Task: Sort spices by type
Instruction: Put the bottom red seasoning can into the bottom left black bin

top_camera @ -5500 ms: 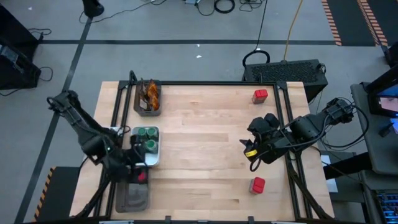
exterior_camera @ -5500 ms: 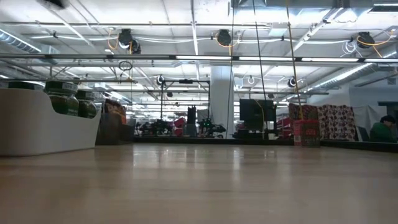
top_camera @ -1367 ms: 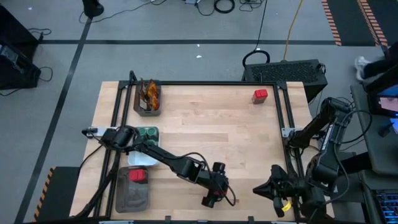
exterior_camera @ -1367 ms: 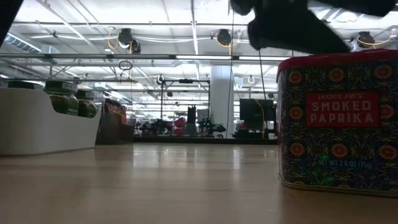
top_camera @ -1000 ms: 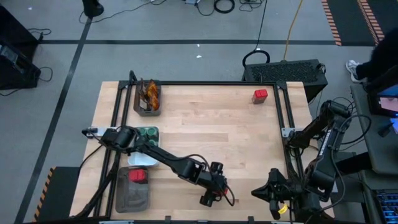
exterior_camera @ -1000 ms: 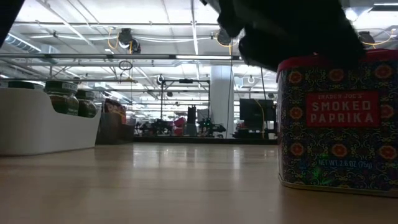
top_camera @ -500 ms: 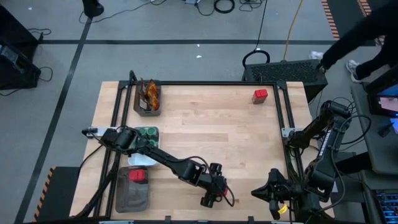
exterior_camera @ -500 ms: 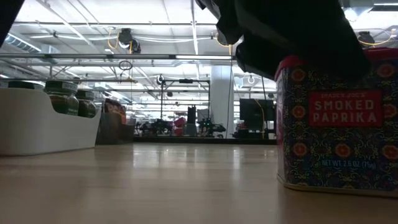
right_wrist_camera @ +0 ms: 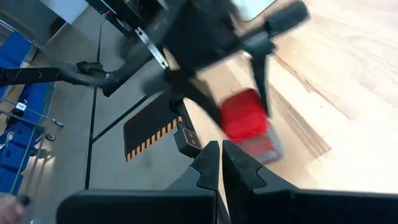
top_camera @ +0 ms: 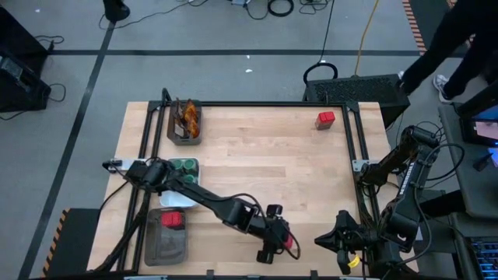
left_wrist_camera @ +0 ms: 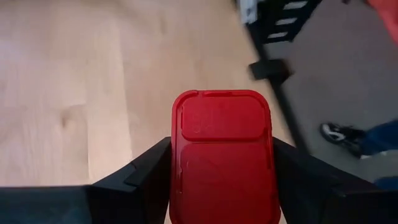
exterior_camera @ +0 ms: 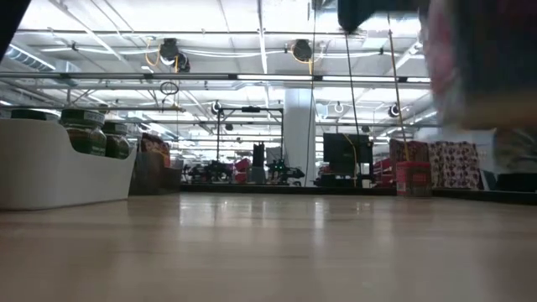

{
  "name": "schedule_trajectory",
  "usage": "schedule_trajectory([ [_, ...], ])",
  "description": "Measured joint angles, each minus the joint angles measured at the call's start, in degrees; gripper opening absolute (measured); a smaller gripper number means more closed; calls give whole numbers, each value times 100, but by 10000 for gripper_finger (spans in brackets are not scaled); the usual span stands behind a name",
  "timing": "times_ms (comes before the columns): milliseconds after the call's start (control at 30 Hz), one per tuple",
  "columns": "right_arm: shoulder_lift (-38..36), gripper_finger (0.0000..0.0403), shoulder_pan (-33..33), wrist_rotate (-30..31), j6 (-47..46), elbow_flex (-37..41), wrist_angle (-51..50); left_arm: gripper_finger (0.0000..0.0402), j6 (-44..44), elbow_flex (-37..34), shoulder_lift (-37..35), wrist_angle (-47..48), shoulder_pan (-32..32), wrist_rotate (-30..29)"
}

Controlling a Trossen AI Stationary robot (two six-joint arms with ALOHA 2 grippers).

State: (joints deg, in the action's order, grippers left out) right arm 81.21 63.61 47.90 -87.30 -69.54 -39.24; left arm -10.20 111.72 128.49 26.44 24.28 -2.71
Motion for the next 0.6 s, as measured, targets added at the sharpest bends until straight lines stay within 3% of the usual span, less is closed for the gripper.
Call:
schedule_trajectory([
  [233,0,0,0,-2,124,0,-2,230,41,1288,-139,1983,235,120],
  [467,0,0,-6,2,284,0,-5,230,-452,1332,-1037,4000,674,-128],
  [600,-3,0,-87,2,344,2,-61,230,-1093,1262,-1623,4826,1058,-721],
])
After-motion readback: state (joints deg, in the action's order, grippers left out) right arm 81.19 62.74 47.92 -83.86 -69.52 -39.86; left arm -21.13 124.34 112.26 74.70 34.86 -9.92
